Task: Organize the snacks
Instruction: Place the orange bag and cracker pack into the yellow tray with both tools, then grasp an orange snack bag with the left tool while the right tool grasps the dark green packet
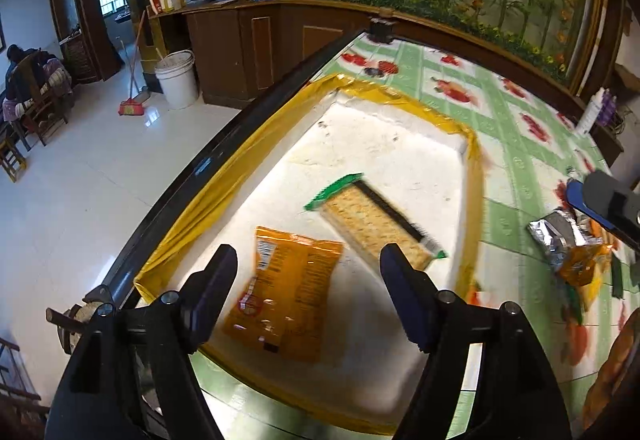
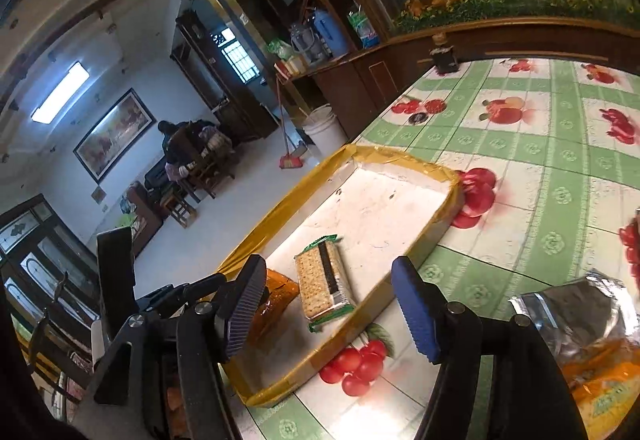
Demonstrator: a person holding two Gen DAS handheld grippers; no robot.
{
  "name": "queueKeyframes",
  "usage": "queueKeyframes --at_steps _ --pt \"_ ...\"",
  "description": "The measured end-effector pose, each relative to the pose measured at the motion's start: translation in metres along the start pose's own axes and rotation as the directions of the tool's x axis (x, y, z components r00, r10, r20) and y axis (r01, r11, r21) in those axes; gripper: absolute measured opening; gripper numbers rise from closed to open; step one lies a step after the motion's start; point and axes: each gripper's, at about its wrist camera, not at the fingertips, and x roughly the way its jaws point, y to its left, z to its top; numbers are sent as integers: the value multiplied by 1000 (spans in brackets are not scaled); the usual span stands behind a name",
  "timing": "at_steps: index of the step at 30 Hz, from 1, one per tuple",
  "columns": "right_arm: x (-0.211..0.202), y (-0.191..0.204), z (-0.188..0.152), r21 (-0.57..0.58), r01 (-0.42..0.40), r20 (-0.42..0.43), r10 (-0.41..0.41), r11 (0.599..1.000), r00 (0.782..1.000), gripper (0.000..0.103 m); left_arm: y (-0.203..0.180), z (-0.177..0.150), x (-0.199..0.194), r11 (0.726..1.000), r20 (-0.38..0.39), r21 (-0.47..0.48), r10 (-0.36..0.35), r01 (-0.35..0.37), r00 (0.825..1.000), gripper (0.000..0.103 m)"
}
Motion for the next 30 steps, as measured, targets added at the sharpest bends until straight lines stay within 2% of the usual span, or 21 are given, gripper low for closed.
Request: queueKeyframes --at_steps 2,5,10,13,17,21,30 --pt "-26 -7 -6 -12 40 44 -39 999 998 71 -13 -1 -7 999 9 17 -32 32 999 74" --pt "-64 -26 -20 -18 147 89 -145 989 985 76 -41 -4 -13 994 3 60 -97 97 995 78" --pt "-108 -69 -46 13 322 56 -322 947 945 78 -96 -12 -17 970 -22 157 -185 186 982 78" --pt "-124 -87 -62 25 390 25 -391 920 920 78 -128 -19 -17 951 -46 211 -220 225 974 78" --pt "-130 -98 -74 19 421 -5 -421 907 907 79 -156 -24 -20 928 -71 259 -260 270 963 78" --pt "-131 -102 -85 19 412 -22 -412 911 911 79 -175 -26 -26 908 -73 303 -281 290 957 78" --pt "-145 -119 -99 64 428 -17 -428 901 904 79 -197 -26 -26 894 -88 323 -299 311 950 78"
